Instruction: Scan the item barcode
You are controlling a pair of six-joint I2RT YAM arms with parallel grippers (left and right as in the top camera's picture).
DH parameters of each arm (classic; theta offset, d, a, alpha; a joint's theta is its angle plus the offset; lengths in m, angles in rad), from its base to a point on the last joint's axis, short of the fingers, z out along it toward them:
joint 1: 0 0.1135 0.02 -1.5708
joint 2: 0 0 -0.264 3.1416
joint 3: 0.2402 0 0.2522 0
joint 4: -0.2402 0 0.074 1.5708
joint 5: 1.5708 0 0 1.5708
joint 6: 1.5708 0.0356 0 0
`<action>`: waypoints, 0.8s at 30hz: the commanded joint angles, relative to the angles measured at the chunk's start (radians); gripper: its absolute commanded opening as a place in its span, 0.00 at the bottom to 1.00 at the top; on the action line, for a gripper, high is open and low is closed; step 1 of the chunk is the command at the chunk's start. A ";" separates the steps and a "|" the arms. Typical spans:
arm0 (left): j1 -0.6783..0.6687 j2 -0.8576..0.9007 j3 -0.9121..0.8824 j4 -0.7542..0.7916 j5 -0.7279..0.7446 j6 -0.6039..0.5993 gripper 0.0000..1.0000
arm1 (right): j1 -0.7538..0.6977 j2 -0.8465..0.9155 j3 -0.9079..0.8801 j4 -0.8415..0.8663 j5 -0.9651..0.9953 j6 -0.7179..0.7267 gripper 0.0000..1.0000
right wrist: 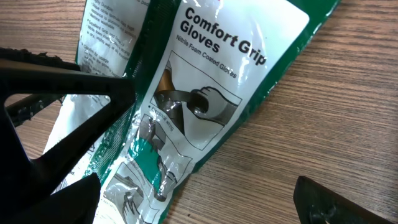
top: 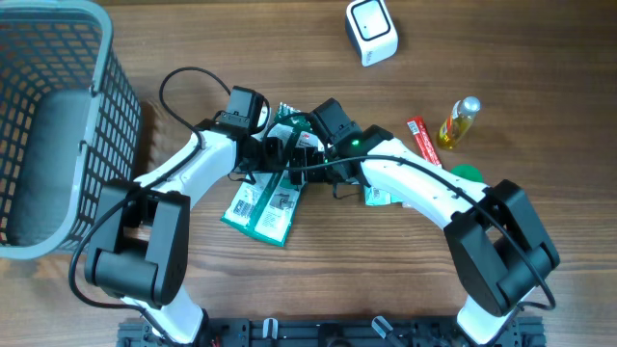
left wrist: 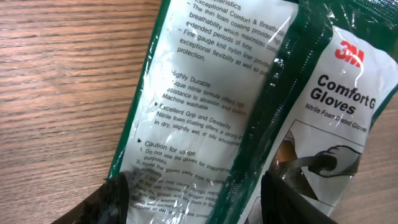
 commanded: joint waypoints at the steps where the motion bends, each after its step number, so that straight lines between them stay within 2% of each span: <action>1: 0.001 0.014 -0.023 -0.005 -0.042 -0.044 0.56 | 0.002 0.007 -0.004 0.002 0.011 0.003 1.00; 3: 0.001 0.014 -0.023 -0.011 -0.043 -0.052 0.58 | 0.002 0.013 -0.004 0.003 0.011 0.003 1.00; 11: 0.001 0.014 -0.023 -0.020 -0.043 -0.070 0.51 | 0.002 0.037 -0.004 0.006 0.011 0.004 0.97; 15: 0.001 0.014 -0.023 -0.020 -0.043 -0.070 0.52 | 0.002 0.061 -0.004 0.014 0.019 0.004 0.81; 17: 0.001 0.014 -0.023 -0.021 -0.043 -0.070 0.53 | 0.002 0.062 -0.004 0.014 0.050 0.004 0.78; 20: 0.001 0.014 -0.023 -0.021 -0.042 -0.070 0.54 | 0.002 0.062 -0.004 0.014 0.063 0.004 0.63; 22: 0.001 0.014 -0.023 -0.021 -0.042 -0.070 0.54 | 0.002 0.062 -0.004 0.013 0.063 0.004 0.49; 24: 0.001 0.014 -0.023 -0.021 -0.042 -0.070 0.56 | 0.002 0.063 -0.004 0.013 0.063 0.004 0.43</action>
